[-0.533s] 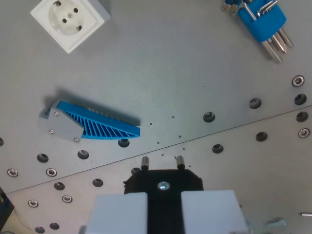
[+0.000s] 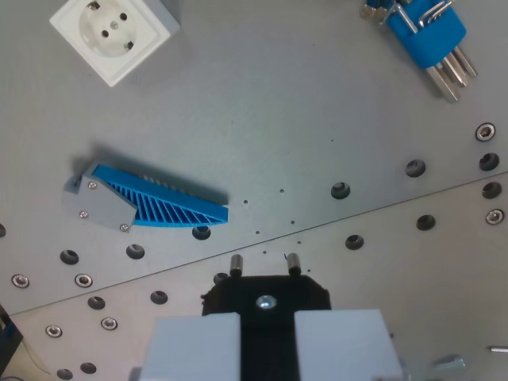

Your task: Move above the white socket

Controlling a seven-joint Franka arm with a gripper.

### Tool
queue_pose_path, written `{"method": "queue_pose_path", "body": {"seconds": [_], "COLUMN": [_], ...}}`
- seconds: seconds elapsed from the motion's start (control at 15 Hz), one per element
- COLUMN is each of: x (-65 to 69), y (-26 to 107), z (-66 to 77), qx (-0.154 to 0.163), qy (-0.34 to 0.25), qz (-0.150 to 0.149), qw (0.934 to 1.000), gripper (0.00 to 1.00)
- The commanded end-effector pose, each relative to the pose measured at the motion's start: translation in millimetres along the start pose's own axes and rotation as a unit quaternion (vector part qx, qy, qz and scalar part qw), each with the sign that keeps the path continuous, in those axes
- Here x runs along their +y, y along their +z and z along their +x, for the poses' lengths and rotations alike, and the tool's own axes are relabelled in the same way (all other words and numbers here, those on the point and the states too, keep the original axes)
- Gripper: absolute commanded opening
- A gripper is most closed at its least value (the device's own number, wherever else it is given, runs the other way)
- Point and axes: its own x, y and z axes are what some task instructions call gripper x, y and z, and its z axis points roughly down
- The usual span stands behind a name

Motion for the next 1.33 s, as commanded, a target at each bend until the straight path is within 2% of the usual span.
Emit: {"method": "queue_pose_path", "body": {"seconds": [0.07,0.6,1.0,1.33], "x": [-0.8,-6.4,-15.1,-25.1], "y": [2.1,14.9,33.2,54.0], "z": [0.3,3.4,6.6,9.4], "qx": [0.000,0.011,0.018,0.024], "qy": [-0.010,-0.047,-0.085,-0.126], "qz": [0.001,0.006,0.012,0.016], "qw": [1.0000,0.9988,0.9962,0.9917], "gripper": [0.00,0.00,0.00,0.00]}}
